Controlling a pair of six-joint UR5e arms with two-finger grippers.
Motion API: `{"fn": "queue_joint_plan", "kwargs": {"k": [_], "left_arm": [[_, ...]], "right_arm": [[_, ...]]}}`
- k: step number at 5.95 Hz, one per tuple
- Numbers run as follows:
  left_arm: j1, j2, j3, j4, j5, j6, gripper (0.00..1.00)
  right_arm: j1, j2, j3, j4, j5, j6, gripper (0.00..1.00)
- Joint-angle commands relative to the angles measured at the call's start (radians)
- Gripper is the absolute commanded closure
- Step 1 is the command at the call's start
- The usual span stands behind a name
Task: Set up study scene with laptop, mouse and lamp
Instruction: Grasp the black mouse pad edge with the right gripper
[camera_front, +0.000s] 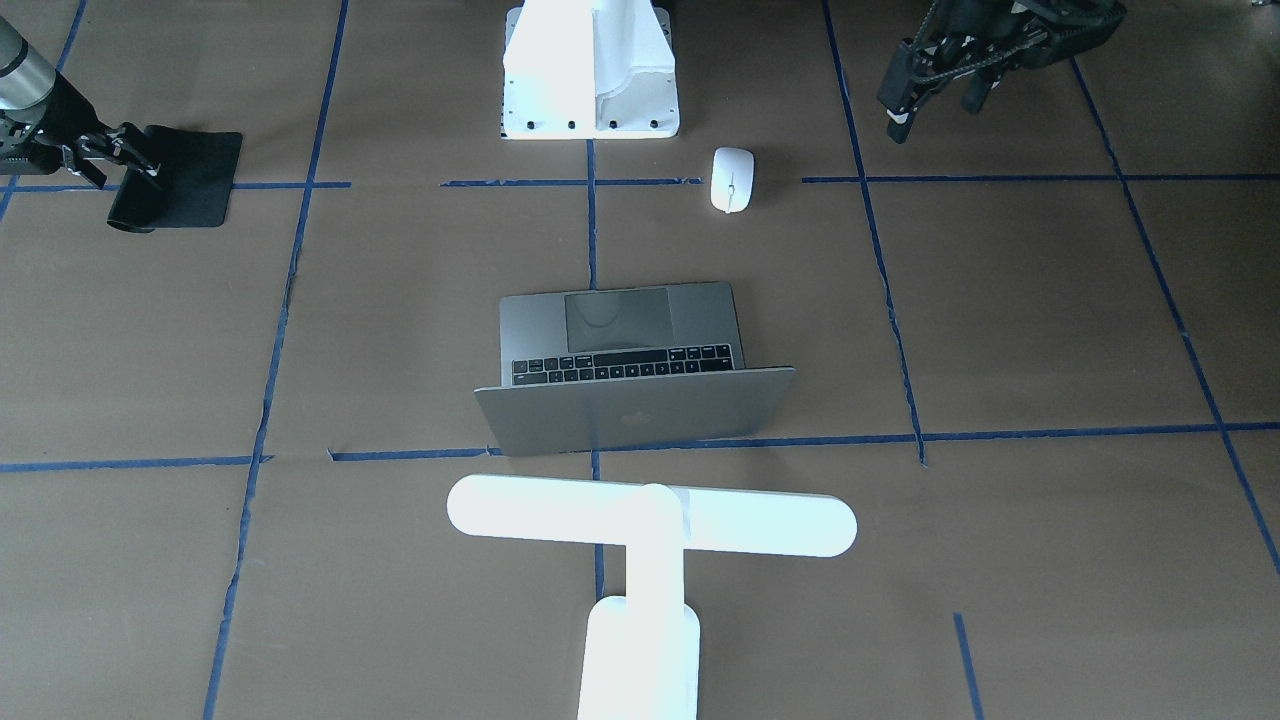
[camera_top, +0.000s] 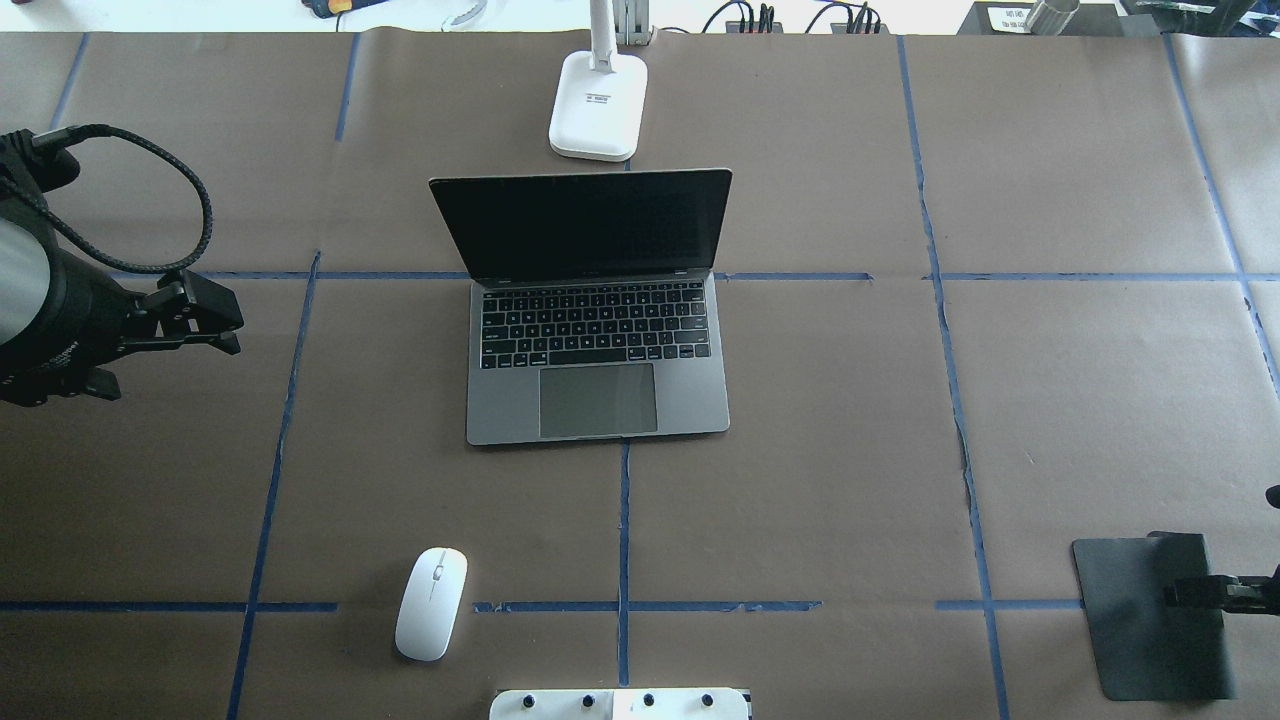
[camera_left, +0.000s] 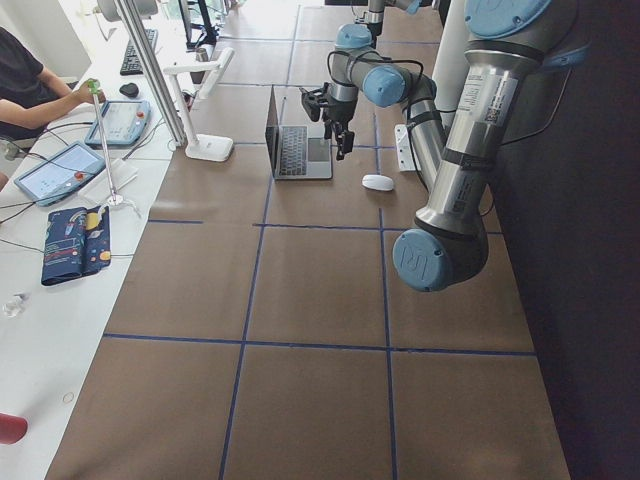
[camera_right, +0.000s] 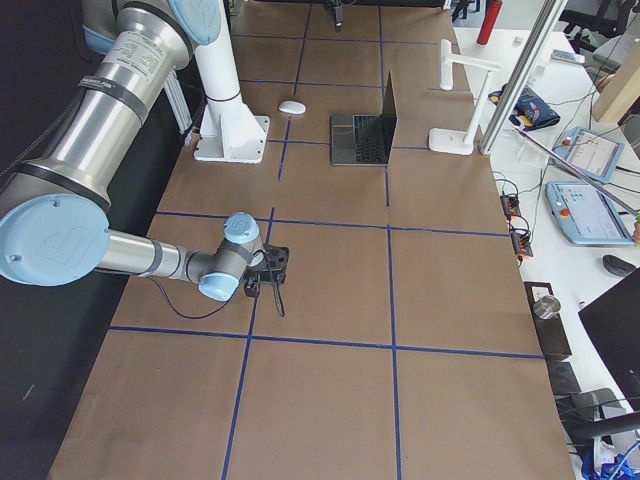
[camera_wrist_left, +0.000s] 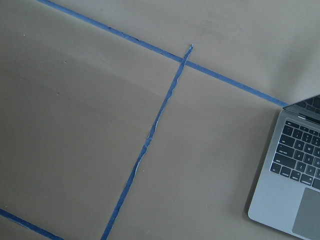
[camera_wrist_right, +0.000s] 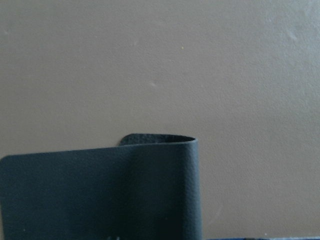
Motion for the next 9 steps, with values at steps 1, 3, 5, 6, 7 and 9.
{"fn": "queue_joint_plan", "kwargs": {"k": [1,3,5,6,7,9], "left_arm": [[0.0,0.0,0.001,-0.001,0.0,0.0,0.0],[0.0,0.0,0.002,-0.001,0.002,-0.002,0.0],[0.0,-0.005,0.008,-0.003,0.002,-0.002,0.0],[-0.002,-0.005,0.01,-0.003,0.003,0.0,0.0],[-0.002,-0.005,0.012,-0.003,0.003,0.0,0.0],[-0.011,-0.003,0.013,-0.003,0.003,0.002,0.0]], "right_arm": [[0.0,-0.003,0.001,0.0,0.001,-0.001,0.6],[0.003,-0.006,0.004,0.0,0.001,-0.001,0.97],[0.009,-0.012,0.042,0.0,0.005,-0.001,1.0],[0.017,0.0,0.062,0.0,0.007,-0.001,1.0],[0.038,0.046,0.065,0.0,0.01,-0.001,1.0],[0.127,0.173,0.062,-0.006,0.068,-0.001,1.0]]}}
